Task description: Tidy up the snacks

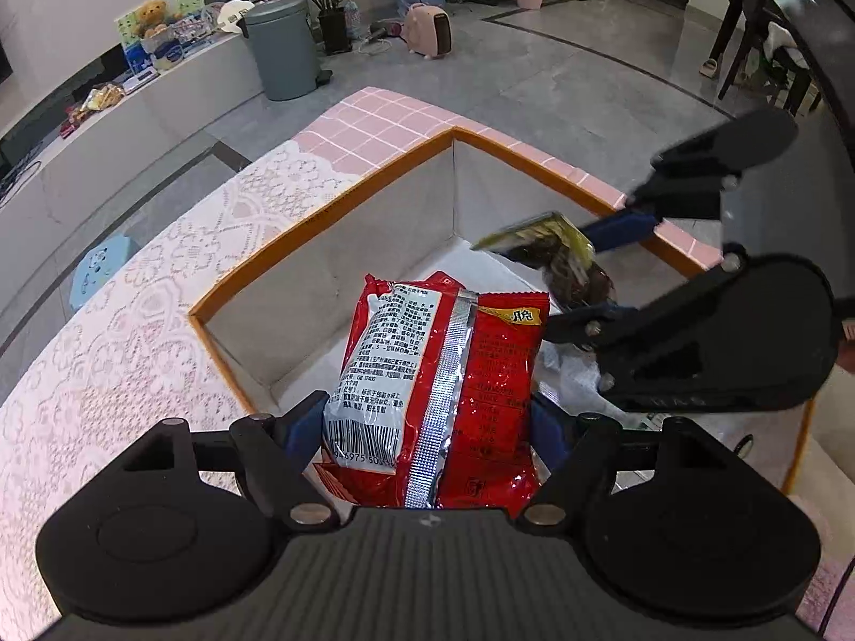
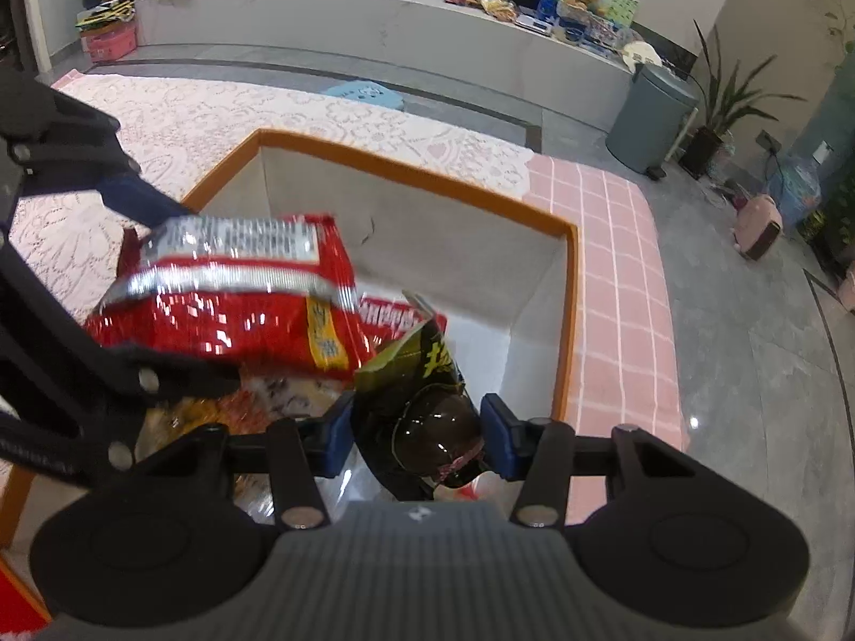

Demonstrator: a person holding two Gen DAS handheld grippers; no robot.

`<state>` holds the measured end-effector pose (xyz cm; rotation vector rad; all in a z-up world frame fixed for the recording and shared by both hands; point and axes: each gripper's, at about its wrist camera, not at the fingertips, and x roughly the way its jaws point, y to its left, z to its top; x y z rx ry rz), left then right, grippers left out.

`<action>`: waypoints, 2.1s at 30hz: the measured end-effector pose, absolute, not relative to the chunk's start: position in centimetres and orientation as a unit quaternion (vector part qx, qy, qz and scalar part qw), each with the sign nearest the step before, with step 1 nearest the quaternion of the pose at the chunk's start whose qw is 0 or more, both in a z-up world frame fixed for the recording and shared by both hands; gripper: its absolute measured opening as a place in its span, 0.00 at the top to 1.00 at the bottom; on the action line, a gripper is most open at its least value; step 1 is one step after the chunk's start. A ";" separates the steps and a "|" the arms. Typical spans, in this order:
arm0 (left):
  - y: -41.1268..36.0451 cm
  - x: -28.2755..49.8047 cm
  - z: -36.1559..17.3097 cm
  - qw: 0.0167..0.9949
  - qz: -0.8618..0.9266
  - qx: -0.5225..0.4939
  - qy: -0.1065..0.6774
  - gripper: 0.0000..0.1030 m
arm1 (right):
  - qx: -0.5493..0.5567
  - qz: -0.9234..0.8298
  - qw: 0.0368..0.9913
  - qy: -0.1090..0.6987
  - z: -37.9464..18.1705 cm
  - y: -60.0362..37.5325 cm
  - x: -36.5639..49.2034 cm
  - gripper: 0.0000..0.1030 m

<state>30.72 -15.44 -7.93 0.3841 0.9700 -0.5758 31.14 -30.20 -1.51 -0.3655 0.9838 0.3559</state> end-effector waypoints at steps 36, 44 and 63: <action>-14.2 30.7 -5.6 0.850 -0.260 0.152 0.432 0.08 | -0.187 0.164 0.841 0.480 -0.9 -29.8 32.4 0.34; -12.5 27.4 -1.6 0.871 -0.238 0.132 0.409 0.11 | -0.125 0.146 0.854 0.483 2.7 -29.3 29.7 0.22; -6.4 14.0 5.6 0.915 -0.171 0.053 0.363 0.11 | -0.097 0.124 0.908 0.388 10.4 -25.3 14.2 0.10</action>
